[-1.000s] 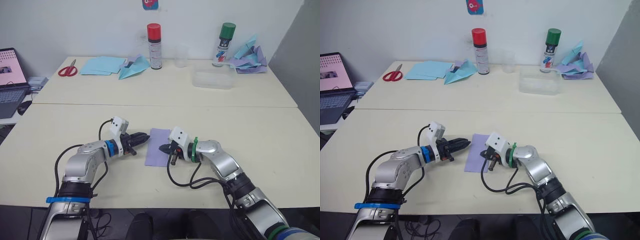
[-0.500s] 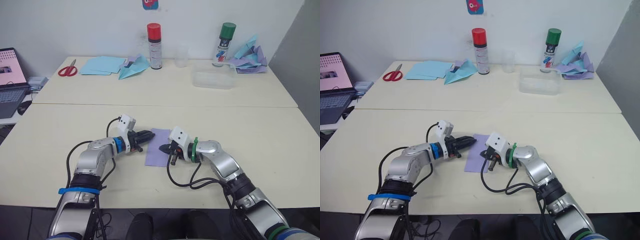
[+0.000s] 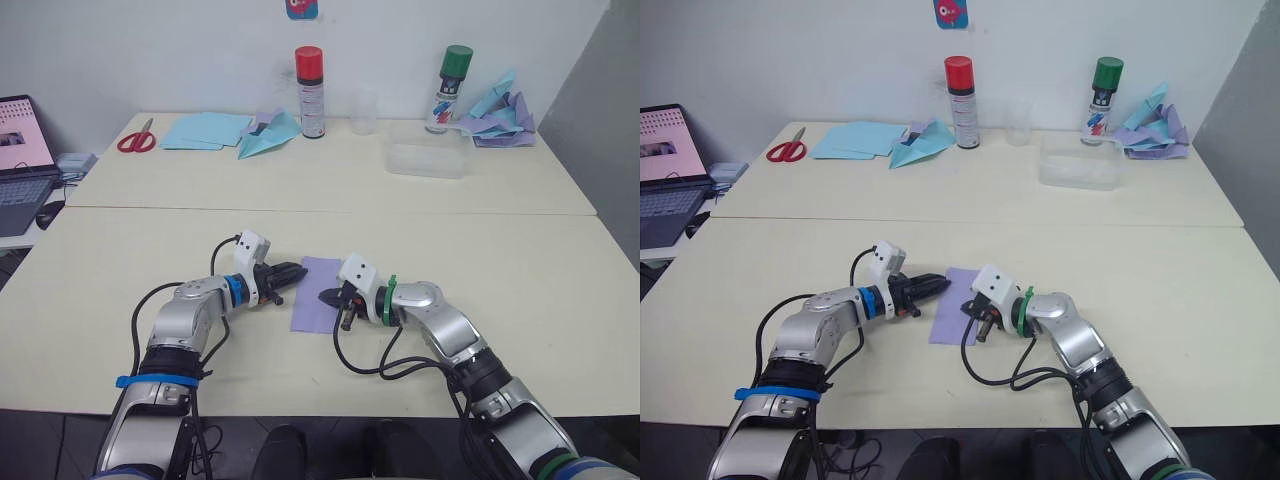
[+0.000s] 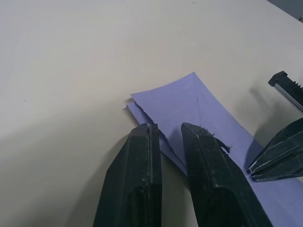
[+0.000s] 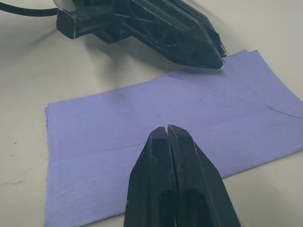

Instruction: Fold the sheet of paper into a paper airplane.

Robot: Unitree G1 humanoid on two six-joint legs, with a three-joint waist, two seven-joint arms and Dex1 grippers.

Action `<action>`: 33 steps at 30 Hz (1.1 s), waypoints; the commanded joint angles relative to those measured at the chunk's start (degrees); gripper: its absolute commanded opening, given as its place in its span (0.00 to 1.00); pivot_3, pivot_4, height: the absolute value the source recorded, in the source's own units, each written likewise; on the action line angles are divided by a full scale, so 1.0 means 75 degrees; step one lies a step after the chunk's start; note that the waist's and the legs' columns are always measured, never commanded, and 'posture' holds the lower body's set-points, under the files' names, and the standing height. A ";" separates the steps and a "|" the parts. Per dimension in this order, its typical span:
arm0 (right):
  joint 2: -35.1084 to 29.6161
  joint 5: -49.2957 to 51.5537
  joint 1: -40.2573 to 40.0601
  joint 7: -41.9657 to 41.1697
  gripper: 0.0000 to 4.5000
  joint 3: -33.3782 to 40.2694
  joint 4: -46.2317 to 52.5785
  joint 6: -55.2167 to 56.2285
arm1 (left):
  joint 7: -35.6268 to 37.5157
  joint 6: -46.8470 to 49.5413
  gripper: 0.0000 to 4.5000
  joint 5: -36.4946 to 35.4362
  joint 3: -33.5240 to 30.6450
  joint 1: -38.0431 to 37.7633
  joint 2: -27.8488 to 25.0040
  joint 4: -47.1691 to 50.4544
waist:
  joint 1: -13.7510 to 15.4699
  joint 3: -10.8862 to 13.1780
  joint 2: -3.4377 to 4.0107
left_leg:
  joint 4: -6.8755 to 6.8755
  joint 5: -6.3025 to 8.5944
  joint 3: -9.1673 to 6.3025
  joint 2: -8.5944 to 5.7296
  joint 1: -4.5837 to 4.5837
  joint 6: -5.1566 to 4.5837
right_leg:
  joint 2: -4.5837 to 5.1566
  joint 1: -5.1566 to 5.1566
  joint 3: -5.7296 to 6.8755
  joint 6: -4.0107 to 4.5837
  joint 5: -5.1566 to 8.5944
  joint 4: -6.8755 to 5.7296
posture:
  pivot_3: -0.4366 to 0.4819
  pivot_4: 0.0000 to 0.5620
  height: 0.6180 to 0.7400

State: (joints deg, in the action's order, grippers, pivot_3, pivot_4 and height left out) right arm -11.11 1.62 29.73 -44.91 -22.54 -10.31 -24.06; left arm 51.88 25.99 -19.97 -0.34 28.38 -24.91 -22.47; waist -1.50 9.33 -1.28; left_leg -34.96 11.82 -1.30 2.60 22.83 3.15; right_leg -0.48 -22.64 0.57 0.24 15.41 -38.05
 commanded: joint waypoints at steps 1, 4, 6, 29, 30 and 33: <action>-0.0153 -0.0113 -0.0130 0.0174 0.00 0.0099 -0.0180 -0.0219 | 0.0034 -0.0103 0.23 -0.0020 -0.0197 -0.0084 -0.0199 0.0323 | 0.0000 0.0000 0.0000 | 0.0000 0.0000 0.0000 0.0000 0.0000 0.0000 | 0.0000 0.0000 0.0000 0.0000 0.0000 0.0000 | 0.48 0.27 1.00; -0.0161 -0.0117 -0.0129 0.0173 0.00 0.0098 -0.0172 -0.0225 | 0.0424 -0.0403 0.16 0.0150 -0.0007 -0.0265 -0.0570 0.0643 | -0.0004 0.0000 0.0000 | 0.0000 0.0000 0.0000 0.0001 0.0000 0.0000 | 0.0000 0.0000 0.0000 0.0000 0.0000 0.0000 | 0.48 0.27 1.00; -0.0148 -0.0117 -0.0111 0.0174 0.00 0.0094 -0.0195 -0.0224 | 0.0726 -0.0519 0.05 0.0295 0.0181 -0.0348 -0.0839 0.0773 | -0.0002 0.0000 0.0000 | 0.0000 0.0000 0.0000 0.0002 -0.0001 0.0000 | 0.0000 -0.0001 -0.0001 0.0000 0.0000 0.0000 | 0.48 0.27 1.00; -0.0105 -0.0128 -0.0079 0.0232 0.00 0.0105 -0.0166 -0.0264 | 0.0977 -0.1483 0.01 0.1153 0.0689 0.0557 -0.0584 -0.0871 | 0.0010 0.0000 -0.0001 | -0.0004 0.0000 -0.0003 0.0000 -0.0002 -0.0001 | -0.0006 0.0003 -0.0001 0.0000 0.0000 -0.0007 | 0.48 0.27 1.00; -0.0111 -0.0129 -0.0084 0.0238 0.00 0.0109 -0.0156 -0.0265 | 0.1034 -0.1548 0.01 0.1187 0.0713 0.0590 -0.0593 -0.0938 | 0.0010 -0.0001 -0.0001 | -0.0005 -0.0001 -0.0004 0.0000 -0.0002 -0.0001 | -0.0006 0.0003 -0.0001 0.0000 0.0000 -0.0007 | 0.48 0.27 1.00; -0.0124 -0.0127 -0.0116 0.0248 0.00 0.0112 -0.0113 -0.0275 | 0.1218 -0.1730 0.01 0.1261 0.0802 0.0634 -0.0598 -0.1031 | 0.0010 -0.0001 -0.0001 | -0.0005 -0.0001 -0.0003 0.0000 -0.0003 -0.0001 | -0.0006 0.0003 0.0000 0.0000 0.0000 -0.0009 | 0.48 0.27 1.00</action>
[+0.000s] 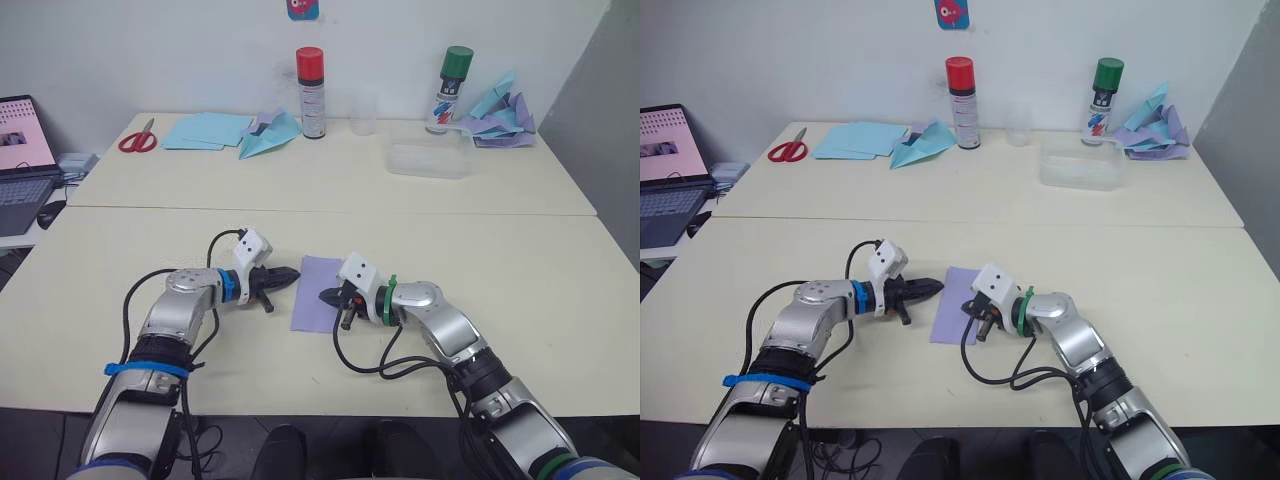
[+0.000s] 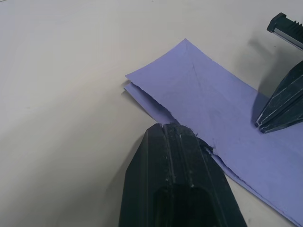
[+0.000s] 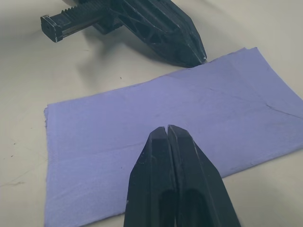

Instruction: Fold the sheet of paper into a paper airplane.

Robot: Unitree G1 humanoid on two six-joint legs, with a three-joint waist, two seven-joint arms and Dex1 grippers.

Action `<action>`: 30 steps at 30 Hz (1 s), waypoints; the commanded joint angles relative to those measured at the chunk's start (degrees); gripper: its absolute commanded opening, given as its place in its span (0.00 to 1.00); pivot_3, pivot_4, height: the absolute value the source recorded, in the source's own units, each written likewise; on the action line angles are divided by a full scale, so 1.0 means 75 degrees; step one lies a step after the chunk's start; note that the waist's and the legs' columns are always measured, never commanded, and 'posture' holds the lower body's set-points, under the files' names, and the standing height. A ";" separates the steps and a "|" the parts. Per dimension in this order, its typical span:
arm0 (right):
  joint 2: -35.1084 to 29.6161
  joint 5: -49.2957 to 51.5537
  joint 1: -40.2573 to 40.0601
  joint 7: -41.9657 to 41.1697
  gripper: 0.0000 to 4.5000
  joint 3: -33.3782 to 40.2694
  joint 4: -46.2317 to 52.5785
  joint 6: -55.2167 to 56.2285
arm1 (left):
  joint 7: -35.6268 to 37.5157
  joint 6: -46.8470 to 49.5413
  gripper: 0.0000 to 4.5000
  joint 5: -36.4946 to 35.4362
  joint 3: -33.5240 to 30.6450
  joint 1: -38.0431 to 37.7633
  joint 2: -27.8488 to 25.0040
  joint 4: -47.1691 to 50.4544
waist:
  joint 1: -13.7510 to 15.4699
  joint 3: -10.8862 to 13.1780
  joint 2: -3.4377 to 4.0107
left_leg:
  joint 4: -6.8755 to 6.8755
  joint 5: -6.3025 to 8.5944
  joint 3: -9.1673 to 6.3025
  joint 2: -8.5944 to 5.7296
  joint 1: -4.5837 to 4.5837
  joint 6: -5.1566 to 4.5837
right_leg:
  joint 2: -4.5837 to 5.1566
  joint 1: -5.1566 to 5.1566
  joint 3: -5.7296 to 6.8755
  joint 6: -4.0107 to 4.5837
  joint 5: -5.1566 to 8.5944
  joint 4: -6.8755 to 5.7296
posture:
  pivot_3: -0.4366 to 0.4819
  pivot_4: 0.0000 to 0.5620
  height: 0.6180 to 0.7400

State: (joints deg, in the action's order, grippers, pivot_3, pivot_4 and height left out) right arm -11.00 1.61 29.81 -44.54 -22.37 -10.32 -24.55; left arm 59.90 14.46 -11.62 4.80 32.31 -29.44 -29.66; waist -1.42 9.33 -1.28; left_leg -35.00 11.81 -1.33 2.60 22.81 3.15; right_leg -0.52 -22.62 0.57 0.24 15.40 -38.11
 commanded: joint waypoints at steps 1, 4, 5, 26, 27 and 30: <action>-0.0135 -0.0126 -0.0128 0.0202 0.00 0.0087 -0.0110 -0.0211 | 0.0207 -0.0249 0.01 0.0168 0.0137 0.0118 0.0018 -0.0079 | 0.0000 0.0000 0.0000 | 0.0000 0.0000 0.0000 0.0000 0.0000 0.0000 | 0.0000 0.0000 0.0000 0.0000 0.0000 0.0000 | 0.48 0.27 1.00; -0.0123 -0.0127 -0.0136 0.0215 0.00 0.0084 -0.0107 -0.0215 | 0.0391 -0.0488 0.01 0.0285 0.0271 0.0179 0.0065 -0.0057 | 0.0005 0.0000 0.0000 | 0.0000 0.0000 0.0000 0.0000 0.0001 0.0000 | 0.0000 0.0000 0.0000 0.0000 0.0000 0.0000 | 0.48 0.27 1.00; -0.0121 -0.0127 -0.0138 0.0220 0.00 0.0084 -0.0107 -0.0213 | 0.0443 -0.0533 0.01 0.0304 0.0303 0.0209 0.0083 -0.0048 | 0.0005 0.0000 0.0000 | 0.0000 0.0000 0.0000 0.0000 0.0001 0.0000 | 0.0000 0.0000 -0.0001 0.0000 0.0000 0.0001 | 0.48 0.27 1.00; -0.0281 0.0068 -0.0112 0.0120 0.00 0.0338 0.0289 -0.0571 | 0.0870 0.0601 0.01 -0.0536 0.0032 0.0110 0.0208 0.1073 | 0.0007 0.0000 0.0000 | -0.0001 0.0000 0.0000 0.0000 0.0006 0.0000 | -0.0003 -0.0002 -0.0002 0.0000 0.0000 0.0002 | 0.48 0.27 1.00; -0.0332 0.0140 -0.0140 0.0059 0.00 0.0387 0.0453 -0.0704 | 0.0850 0.0612 0.01 -0.0523 0.0052 0.0095 0.0226 0.1086 | 0.0009 0.0000 0.0000 | -0.0002 0.0000 0.0000 0.0000 0.0007 0.0000 | -0.0002 -0.0002 -0.0002 0.0000 0.0000 0.0003 | 0.48 0.27 1.00; -0.0545 0.0564 -0.0224 -0.0170 0.14 0.0571 0.1194 -0.1428 | 0.0792 0.0608 0.00 -0.0443 0.0097 0.0050 0.0227 0.1085 | 0.0015 0.0001 -0.0001 | -0.0003 0.0000 0.0001 -0.0002 0.0014 0.0000 | -0.0001 -0.0004 -0.0003 0.0000 0.0000 0.0007 | 0.48 0.27 1.00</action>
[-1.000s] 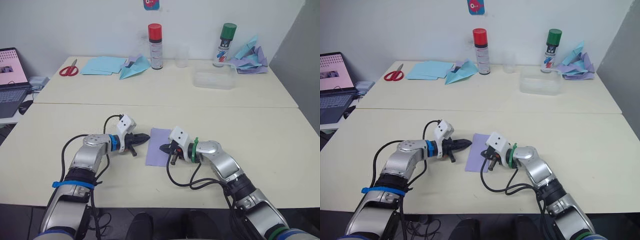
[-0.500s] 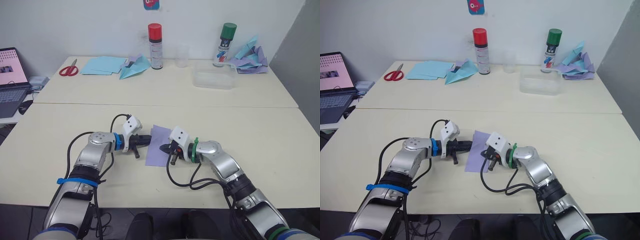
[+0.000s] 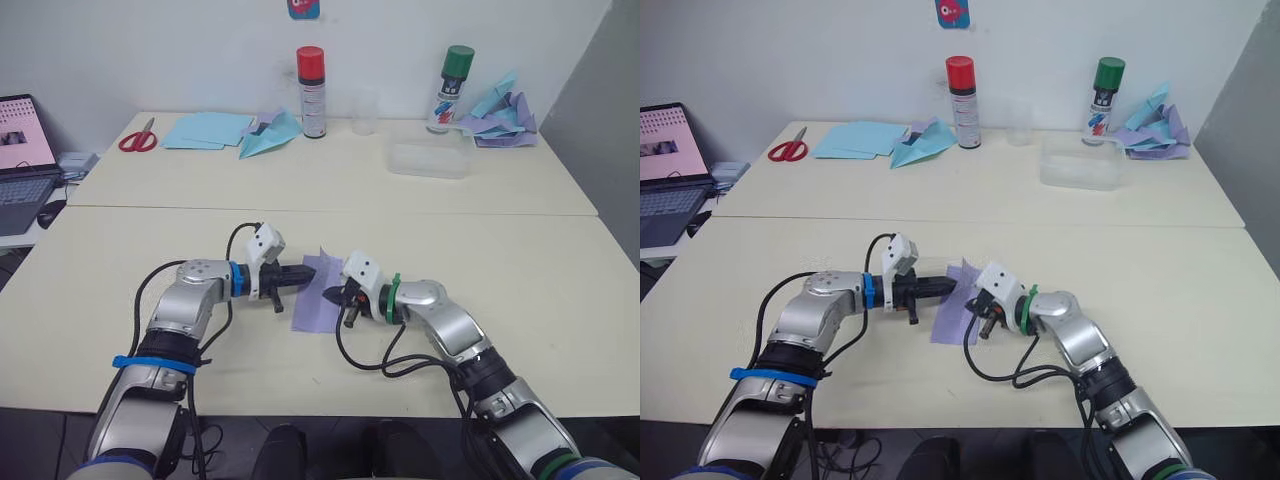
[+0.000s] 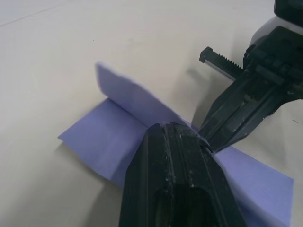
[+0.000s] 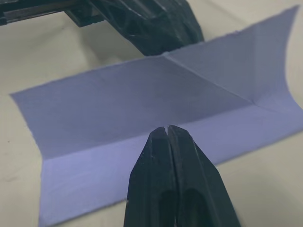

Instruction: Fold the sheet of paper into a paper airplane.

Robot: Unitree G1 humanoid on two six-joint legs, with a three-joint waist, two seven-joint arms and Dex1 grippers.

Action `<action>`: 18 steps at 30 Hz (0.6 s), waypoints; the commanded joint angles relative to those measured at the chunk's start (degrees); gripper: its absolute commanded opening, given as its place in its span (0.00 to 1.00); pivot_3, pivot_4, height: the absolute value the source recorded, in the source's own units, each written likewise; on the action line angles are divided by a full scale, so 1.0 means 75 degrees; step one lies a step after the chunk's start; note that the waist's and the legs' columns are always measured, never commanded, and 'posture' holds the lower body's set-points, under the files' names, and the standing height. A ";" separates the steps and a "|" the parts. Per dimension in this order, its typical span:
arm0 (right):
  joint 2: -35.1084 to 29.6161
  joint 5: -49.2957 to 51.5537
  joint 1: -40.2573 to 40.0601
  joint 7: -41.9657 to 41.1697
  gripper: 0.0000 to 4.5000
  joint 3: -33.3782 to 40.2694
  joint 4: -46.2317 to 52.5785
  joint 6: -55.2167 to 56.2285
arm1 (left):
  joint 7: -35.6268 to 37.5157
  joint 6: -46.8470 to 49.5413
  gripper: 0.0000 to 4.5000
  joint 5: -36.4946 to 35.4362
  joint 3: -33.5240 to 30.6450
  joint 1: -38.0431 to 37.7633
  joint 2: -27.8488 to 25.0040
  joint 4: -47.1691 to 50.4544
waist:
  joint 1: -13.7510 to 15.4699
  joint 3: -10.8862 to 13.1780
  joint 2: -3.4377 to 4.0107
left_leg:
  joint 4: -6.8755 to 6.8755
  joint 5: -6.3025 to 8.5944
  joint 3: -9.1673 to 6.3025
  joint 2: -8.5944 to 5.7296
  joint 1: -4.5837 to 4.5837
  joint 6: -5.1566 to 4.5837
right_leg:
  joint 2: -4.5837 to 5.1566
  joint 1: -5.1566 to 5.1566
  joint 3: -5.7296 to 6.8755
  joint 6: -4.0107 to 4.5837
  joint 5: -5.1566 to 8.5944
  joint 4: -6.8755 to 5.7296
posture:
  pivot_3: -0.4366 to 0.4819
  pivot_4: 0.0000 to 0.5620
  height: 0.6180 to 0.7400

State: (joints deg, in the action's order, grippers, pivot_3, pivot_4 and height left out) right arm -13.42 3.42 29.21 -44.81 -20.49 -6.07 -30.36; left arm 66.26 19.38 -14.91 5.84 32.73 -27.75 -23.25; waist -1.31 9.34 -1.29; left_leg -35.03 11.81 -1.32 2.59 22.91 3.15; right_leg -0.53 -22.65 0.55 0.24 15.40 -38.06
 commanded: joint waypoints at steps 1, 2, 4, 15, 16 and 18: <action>-0.0297 0.0470 -0.0153 -0.0175 0.22 0.0390 0.0917 -0.0955 | -0.0050 -0.0049 0.00 0.0001 -0.0039 -0.0031 -0.0022 0.0228 | -0.0003 0.0000 0.0000 | 0.0000 0.0000 0.0001 0.0000 0.0003 0.0000 | 0.0000 -0.0003 -0.0003 0.0000 0.0000 0.0000 | 0.48 0.27 1.00; -0.0357 0.0591 -0.0165 -0.0189 0.30 0.0451 0.1153 -0.1207 | -0.0047 -0.0039 0.00 -0.0003 -0.0034 -0.0061 -0.0040 0.0248 | -0.0014 0.0001 0.0000 | 0.0000 0.0000 0.0002 0.0000 0.0004 0.0000 | 0.0000 -0.0006 -0.0004 0.0000 0.0001 0.0000 | 0.48 0.27 1.00; -0.0391 0.0930 -0.0131 -0.0147 0.45 0.0660 0.1572 -0.1900 | -0.0038 -0.0043 0.00 -0.0008 -0.0034 -0.0114 -0.0070 0.0282 | -0.0027 0.0002 -0.0001 | 0.0001 0.0000 0.0003 0.0004 0.0011 0.0000 | -0.0004 -0.0018 -0.0005 0.0001 0.0001 -0.0004 | 0.48 0.27 1.00; 0.1199 0.3204 0.0622 0.1344 0.70 0.3479 0.2467 -0.6667 | -0.0145 0.0385 0.00 -0.0311 -0.0133 -0.0310 -0.0018 0.1062 | -0.0038 0.0003 -0.0002 | -0.0001 0.0000 0.0007 0.0015 0.0030 0.0000 | -0.0019 -0.0079 -0.0021 0.0011 0.0007 -0.0074 | 0.48 0.27 1.00; 0.1423 0.3287 0.0729 0.1530 0.70 0.3787 0.2411 -0.7002 | -0.0149 0.0438 0.00 -0.0334 -0.0136 -0.0340 -0.0026 0.1164 | -0.0039 0.0003 -0.0002 | -0.0001 0.0000 0.0007 0.0015 0.0028 0.0000 | -0.0019 -0.0079 -0.0021 0.0013 0.0008 -0.0077 | 0.48 0.27 1.00; 0.1775 0.3363 0.0906 0.1872 0.70 0.4277 0.2309 -0.7498 | -0.0158 0.0541 0.00 -0.0383 -0.0140 -0.0388 -0.0035 0.1364 | -0.0041 0.0003 -0.0002 | -0.0001 0.0000 0.0006 0.0016 0.0021 0.0000 | -0.0020 -0.0080 -0.0021 0.0022 0.0013 -0.0092 | 0.48 0.27 1.00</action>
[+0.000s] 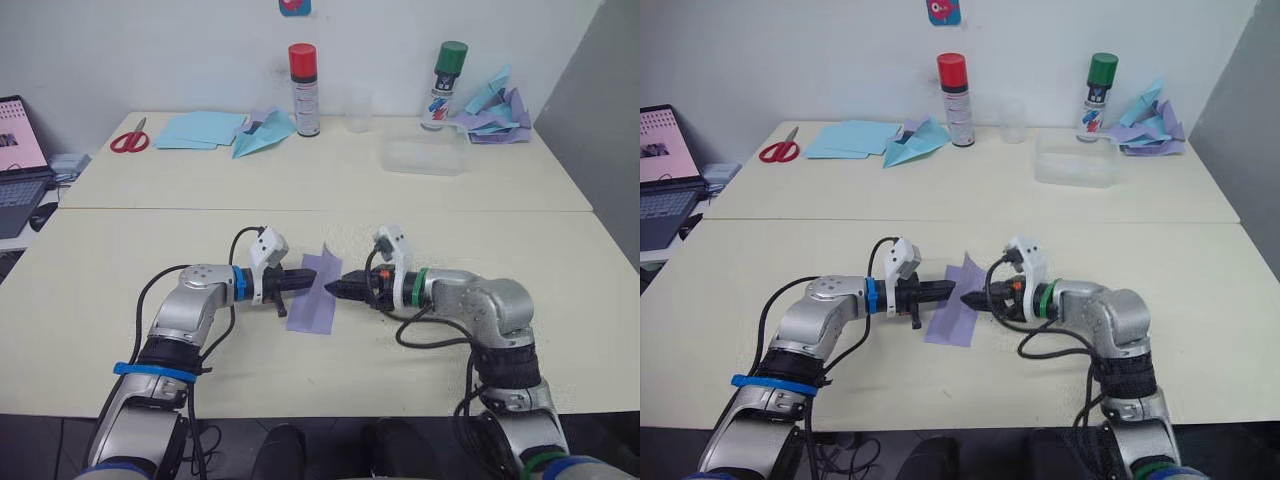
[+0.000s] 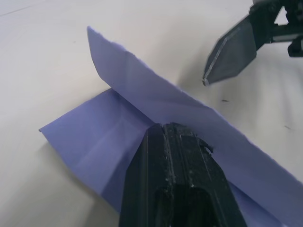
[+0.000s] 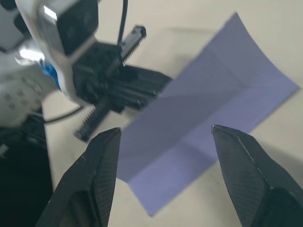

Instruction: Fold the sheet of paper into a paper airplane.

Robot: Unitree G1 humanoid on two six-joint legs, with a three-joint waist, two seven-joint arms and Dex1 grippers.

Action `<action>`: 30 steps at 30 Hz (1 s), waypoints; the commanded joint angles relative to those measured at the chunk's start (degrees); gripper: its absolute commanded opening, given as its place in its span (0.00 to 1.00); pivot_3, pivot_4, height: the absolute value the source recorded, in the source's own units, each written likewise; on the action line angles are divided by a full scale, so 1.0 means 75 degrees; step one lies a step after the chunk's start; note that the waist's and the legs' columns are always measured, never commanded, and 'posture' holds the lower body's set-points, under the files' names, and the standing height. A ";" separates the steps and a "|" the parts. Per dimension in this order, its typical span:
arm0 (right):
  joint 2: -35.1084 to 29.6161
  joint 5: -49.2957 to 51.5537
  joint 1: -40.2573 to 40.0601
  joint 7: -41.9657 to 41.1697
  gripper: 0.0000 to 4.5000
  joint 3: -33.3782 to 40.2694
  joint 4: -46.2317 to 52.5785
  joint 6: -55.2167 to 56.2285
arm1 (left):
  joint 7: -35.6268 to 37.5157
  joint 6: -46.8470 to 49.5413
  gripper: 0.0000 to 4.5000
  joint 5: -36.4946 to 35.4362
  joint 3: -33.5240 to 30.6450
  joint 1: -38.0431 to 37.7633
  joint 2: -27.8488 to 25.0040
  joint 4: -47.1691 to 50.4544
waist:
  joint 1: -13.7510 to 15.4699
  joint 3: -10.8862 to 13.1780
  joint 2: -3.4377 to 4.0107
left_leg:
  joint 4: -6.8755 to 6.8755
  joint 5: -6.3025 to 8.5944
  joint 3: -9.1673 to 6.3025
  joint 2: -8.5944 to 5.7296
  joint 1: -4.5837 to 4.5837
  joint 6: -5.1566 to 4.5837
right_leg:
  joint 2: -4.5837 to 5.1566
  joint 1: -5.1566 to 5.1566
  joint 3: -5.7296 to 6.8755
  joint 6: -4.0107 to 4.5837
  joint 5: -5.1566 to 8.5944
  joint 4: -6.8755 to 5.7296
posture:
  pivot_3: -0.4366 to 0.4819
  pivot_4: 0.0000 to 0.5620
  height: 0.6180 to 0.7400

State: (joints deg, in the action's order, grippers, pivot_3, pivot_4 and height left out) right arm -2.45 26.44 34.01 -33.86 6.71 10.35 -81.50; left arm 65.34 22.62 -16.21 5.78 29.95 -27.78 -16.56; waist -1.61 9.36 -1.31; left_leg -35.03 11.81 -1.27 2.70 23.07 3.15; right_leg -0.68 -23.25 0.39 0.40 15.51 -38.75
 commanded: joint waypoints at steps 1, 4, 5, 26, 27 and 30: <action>0.0456 0.0317 0.0341 0.0549 0.70 0.0866 0.0081 -0.0896 | -0.0043 0.0162 0.00 -0.0236 -0.0131 -0.0042 -0.0032 0.0567 | -0.0004 0.0000 0.0001 | 0.0000 0.0000 -0.0001 0.0000 0.0000 0.0000 | 0.0000 -0.0002 0.0000 0.0005 0.0003 -0.0008 | 0.48 0.27 1.00; 0.0778 0.0347 0.0528 0.0921 0.70 0.1427 -0.0109 -0.1414 | -0.0075 0.0285 0.00 -0.0301 -0.0121 -0.0083 -0.0038 0.0802 | -0.0007 0.0001 0.0002 | 0.0000 0.0000 -0.0003 0.0000 -0.0001 0.0000 | -0.0001 -0.0003 0.0002 0.0012 0.0007 -0.0015 | 0.48 0.27 1.00; 0.0828 0.0416 0.0544 0.1035 0.70 0.1515 -0.0160 -0.1458 | -0.0084 0.0316 0.00 -0.0316 -0.0117 -0.0100 -0.0038 0.0861 | -0.0008 0.0001 0.0002 | 0.0000 0.0000 -0.0003 0.0000 -0.0001 0.0000 | -0.0001 -0.0003 0.0002 0.0012 0.0008 -0.0015 | 0.48 0.27 1.00; 0.0981 0.1400 0.0534 0.2722 0.57 0.1807 -0.0809 -0.1466 | -0.0161 0.0445 0.00 -0.0318 0.0141 -0.0355 0.0112 0.1256 | -0.0028 0.0002 0.0003 | 0.0001 0.0000 -0.0001 0.0000 0.0000 -0.0001 | -0.0003 -0.0005 0.0000 0.0014 0.0009 -0.0012 | 0.48 0.27 1.00; 0.0967 0.1387 0.0521 0.2746 0.51 0.1806 -0.0820 -0.1466 | -0.0161 0.0410 0.00 -0.0246 0.0178 -0.0369 0.0072 0.1221 | -0.0028 0.0002 0.0003 | 0.0001 0.0000 -0.0001 0.0000 0.0001 -0.0001 | -0.0004 -0.0005 0.0001 0.0014 0.0009 -0.0012 | 0.48 0.27 1.00; 0.0927 0.1390 0.0470 0.2778 0.25 0.1786 -0.0819 -0.1466 | -0.0157 0.0239 0.00 -0.0033 0.0308 -0.0436 -0.0025 0.1101 | -0.0028 0.0002 0.0003 | 0.0002 0.0000 0.0000 0.0000 0.0000 -0.0001 | -0.0004 -0.0005 0.0000 0.0014 0.0010 -0.0012 | 0.48 0.27 1.00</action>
State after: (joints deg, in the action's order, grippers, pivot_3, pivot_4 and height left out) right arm 4.64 35.44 37.19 -13.19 20.13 3.49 -92.05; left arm 64.20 25.58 -16.92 7.62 27.01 -27.41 -8.92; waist -1.82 9.37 -1.29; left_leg -35.02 11.82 -1.28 2.70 23.06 3.14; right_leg -0.71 -23.29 0.39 0.51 15.58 -38.84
